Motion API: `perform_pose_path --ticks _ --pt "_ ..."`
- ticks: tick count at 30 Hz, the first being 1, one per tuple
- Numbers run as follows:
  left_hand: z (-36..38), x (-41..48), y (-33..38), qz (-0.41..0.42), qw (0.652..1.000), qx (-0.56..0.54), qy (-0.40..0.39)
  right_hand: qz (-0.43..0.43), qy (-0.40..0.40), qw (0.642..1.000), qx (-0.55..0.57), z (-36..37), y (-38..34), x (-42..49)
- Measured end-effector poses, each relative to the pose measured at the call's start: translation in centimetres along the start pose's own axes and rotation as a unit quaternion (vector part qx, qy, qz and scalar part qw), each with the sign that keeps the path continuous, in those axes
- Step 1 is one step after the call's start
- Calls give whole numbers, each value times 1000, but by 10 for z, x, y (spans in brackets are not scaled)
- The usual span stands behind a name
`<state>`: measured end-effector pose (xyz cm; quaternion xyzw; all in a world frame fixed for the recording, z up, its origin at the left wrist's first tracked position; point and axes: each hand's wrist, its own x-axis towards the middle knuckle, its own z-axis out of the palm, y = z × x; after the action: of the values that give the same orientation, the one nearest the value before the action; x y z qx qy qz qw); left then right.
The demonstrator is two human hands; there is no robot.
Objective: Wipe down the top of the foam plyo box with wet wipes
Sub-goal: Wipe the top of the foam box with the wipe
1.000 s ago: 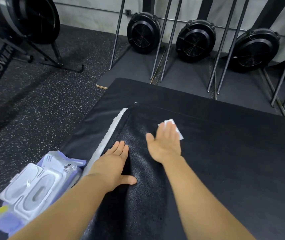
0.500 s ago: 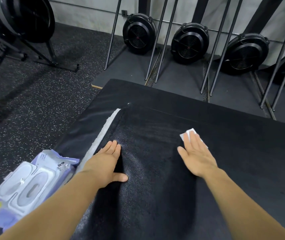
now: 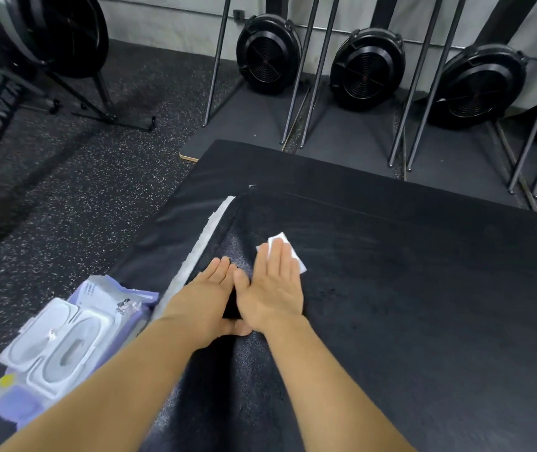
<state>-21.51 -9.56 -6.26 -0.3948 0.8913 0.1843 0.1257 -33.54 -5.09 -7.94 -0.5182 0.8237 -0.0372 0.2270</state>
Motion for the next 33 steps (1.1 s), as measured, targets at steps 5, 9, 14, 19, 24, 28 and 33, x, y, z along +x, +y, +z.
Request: perform_pose_path --ticks 5,9,14,19,24,28,33 --pt "-2 -1 2 -8 1000 0 -8 -93 -18 995 -6 -16 18 -5" --pt "-6 -2 4 -12 1000 18 -23 -99 35 994 -22 -36 76 -24" --pt "-7 -2 6 -14 999 35 -29 -4 50 999 17 -51 139 -49" --pt "-4 -5 5 -13 998 53 -11 84 48 995 5 -38 130 -42" --pt "10 -32 11 -8 994 72 76 53 27 998 -32 -13 54 -33" --pt "22 -58 8 10 994 62 92 -28 -33 999 -24 -1 1 -29" --pt "20 -69 1 3 992 105 73 -94 -62 993 -23 -15 18 -29"
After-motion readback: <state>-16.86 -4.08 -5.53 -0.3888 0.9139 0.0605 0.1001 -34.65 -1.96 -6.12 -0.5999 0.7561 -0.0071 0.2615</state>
